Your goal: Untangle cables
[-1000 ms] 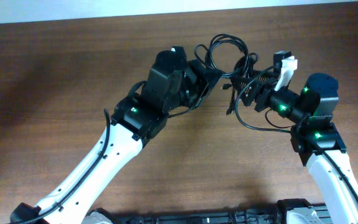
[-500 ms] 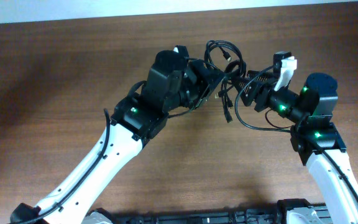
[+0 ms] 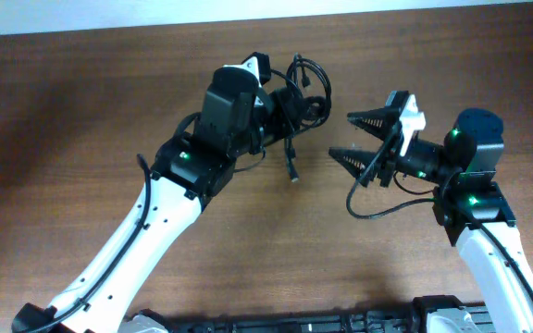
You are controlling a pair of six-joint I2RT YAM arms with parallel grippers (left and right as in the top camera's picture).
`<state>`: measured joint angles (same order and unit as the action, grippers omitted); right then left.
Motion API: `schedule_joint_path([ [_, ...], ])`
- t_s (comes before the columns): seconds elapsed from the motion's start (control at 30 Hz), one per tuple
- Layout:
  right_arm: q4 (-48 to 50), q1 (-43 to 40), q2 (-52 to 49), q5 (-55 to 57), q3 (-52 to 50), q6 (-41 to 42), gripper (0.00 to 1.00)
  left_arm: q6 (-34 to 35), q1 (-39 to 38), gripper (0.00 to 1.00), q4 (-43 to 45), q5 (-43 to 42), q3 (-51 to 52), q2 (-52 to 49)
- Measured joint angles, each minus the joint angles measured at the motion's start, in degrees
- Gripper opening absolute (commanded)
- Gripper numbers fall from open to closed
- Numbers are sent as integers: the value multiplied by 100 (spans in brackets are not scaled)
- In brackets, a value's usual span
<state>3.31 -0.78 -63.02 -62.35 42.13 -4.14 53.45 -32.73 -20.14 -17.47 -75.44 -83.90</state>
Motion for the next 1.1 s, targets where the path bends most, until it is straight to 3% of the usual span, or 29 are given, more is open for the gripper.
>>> schedule_joint_path([
  [0.13,57,0,0,-229,2,-1257,80,-120,-2,0,0,-284,0,0],
  [0.43,2,0,0,44,0,-1864,73,-470,-2,0,184,-1261,0,0],
  [0.63,0,0,0,87,2,-1919,53,-560,-57,0,232,-1473,0,0],
  [0.73,-4,0,0,101,0,-1939,49,-599,-166,0,413,-1499,0,0],
  [0.83,0,0,0,101,2,-1963,27,-678,-308,0,562,-1513,0,0],
  [0.87,4,0,0,118,2,-1967,25,-688,-341,0,581,-1513,0,0],
  [1.03,-26,0,0,142,2,-1980,25,-765,-439,0,647,-1484,0,0],
  [1.1,-70,0,0,142,2,-1982,43,-765,-439,0,645,-1434,0,0],
])
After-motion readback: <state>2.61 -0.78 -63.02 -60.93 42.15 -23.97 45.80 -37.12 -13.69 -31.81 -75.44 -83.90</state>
